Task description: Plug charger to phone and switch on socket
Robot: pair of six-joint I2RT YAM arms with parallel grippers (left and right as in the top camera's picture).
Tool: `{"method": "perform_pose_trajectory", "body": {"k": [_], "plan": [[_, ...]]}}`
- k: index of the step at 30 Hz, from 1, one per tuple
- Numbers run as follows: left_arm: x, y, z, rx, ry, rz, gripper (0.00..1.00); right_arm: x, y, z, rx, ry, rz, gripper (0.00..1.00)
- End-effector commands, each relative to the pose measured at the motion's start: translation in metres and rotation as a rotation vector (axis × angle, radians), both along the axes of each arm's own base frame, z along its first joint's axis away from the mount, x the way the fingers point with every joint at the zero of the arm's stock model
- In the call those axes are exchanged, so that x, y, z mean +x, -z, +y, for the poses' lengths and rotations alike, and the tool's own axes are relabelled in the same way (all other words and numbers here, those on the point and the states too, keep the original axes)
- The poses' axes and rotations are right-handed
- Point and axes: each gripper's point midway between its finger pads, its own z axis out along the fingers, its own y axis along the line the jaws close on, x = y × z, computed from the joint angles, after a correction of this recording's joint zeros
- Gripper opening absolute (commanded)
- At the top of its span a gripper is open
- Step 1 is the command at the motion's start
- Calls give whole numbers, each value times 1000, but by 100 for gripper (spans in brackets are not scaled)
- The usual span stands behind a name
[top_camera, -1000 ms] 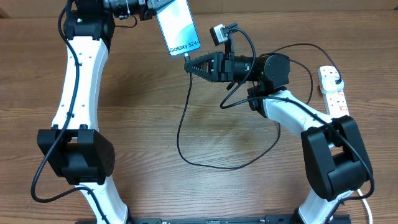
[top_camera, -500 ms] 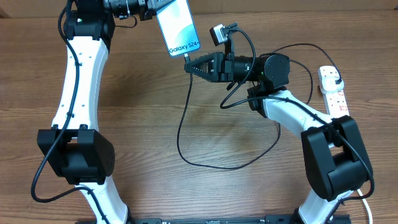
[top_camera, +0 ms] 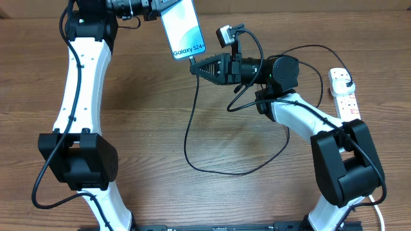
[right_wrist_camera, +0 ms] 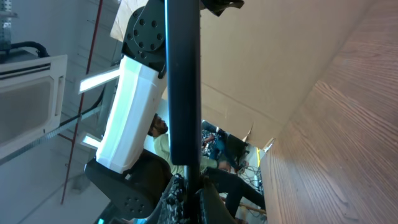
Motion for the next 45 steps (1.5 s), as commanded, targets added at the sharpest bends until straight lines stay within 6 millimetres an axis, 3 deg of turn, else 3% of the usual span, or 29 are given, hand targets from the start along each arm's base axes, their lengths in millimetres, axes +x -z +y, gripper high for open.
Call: {"method": "perform_pose_trajectory", "body": {"k": [1, 24, 25, 26, 27, 28, 30, 35, 38, 41, 45], "plan": [[-16, -12, -5, -11, 72, -39, 5, 14, -10, -4, 49, 77, 21, 4], [-26, -12, -25, -13, 127, -46, 4, 24, -14, -6, 76, 122, 60, 4], [-25, -12, -24, -11, 119, -46, 4, 23, -13, -6, 73, 117, 60, 9], [-24, -12, -23, -10, 111, -47, 4, 22, -13, -6, 71, 114, 59, 20], [-22, -12, -22, -8, 102, -49, 4, 21, -13, -5, 68, 109, 58, 38], [-19, -11, -19, -5, 87, -50, 4, 20, -12, -5, 65, 103, 57, 64], [-12, -11, -10, 0, 47, -49, 4, 18, -11, -5, 56, 89, 54, 98], [3, -9, 23, 5, -40, -38, 4, 18, -6, -13, 30, 69, 48, 100], [7, -4, 46, 1, -79, 10, 4, 29, 7, -22, -14, 86, 91, 100], [10, 2, 65, -1, -116, 65, 4, 47, 38, -31, -98, 134, 157, 100], [8, 4, 73, -1, -115, 65, 4, 65, 111, -48, -287, 227, 329, 100]]}}
